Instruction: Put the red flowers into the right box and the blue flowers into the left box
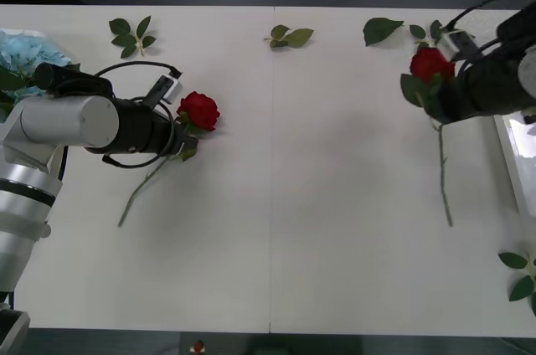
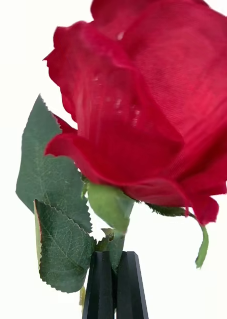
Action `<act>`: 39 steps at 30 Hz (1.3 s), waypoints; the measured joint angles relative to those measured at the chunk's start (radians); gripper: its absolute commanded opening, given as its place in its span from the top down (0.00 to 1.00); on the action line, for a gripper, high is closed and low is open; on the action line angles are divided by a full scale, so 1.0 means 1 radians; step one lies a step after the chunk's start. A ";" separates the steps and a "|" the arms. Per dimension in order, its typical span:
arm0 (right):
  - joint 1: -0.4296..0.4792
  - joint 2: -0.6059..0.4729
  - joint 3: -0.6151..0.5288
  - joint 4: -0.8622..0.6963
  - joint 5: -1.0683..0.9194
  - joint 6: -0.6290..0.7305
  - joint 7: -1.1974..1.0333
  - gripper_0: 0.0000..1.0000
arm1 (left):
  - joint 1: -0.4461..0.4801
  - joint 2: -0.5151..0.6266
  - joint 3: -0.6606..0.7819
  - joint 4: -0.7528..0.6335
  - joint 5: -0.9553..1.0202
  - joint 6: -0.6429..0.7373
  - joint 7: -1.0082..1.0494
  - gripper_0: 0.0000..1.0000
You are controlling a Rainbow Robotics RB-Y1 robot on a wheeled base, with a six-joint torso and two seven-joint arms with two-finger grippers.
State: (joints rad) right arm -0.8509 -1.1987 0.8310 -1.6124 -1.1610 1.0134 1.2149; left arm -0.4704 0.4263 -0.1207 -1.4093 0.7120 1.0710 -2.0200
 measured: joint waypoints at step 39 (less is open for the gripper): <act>0.000 0.124 -0.227 0.950 0.407 -0.259 0.490 0.26 | 0.000 0.037 -0.006 -0.001 0.456 -0.046 0.000 1.00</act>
State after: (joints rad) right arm -0.8512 -1.0746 0.6036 -0.6620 -0.7541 0.7547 1.7048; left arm -0.4705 0.4634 -0.1268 -1.4103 1.1684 1.0252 -2.0196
